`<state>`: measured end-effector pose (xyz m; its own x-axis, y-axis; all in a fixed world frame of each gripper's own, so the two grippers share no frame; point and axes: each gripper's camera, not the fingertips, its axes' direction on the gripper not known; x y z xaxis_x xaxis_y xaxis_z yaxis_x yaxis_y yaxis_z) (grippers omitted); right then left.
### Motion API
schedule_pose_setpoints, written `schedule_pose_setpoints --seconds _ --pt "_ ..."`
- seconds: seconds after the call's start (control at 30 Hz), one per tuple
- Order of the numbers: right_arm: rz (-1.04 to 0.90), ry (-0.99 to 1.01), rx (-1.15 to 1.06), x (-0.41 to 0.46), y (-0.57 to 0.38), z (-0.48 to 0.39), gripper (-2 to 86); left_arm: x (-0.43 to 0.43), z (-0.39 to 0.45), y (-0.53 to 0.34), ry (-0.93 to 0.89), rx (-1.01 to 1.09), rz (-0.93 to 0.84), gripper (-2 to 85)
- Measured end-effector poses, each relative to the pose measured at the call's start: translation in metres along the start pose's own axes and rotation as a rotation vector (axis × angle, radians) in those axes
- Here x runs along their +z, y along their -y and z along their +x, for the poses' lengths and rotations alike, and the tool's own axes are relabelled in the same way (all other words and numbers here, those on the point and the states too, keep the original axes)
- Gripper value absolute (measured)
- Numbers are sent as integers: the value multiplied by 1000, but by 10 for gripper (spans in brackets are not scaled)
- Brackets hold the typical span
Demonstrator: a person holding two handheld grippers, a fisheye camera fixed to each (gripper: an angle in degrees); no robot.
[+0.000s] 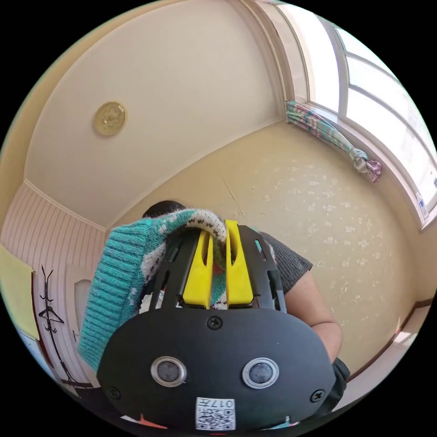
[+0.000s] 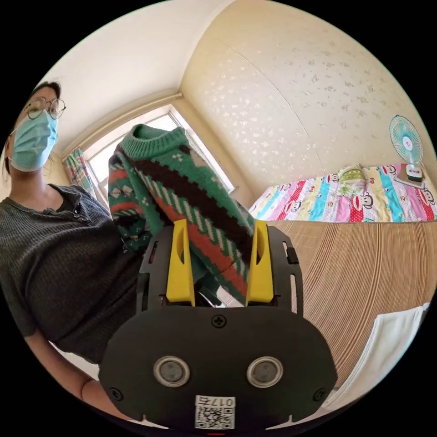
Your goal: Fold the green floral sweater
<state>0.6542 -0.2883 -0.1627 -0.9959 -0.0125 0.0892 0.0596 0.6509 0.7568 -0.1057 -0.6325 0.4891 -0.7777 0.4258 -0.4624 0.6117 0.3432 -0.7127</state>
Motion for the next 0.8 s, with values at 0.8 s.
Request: schedule_pose_setpoints --seconds 0.8 --pt "-47 -321 -141 20 60 -136 28 128 39 41 543 -237 -461 49"
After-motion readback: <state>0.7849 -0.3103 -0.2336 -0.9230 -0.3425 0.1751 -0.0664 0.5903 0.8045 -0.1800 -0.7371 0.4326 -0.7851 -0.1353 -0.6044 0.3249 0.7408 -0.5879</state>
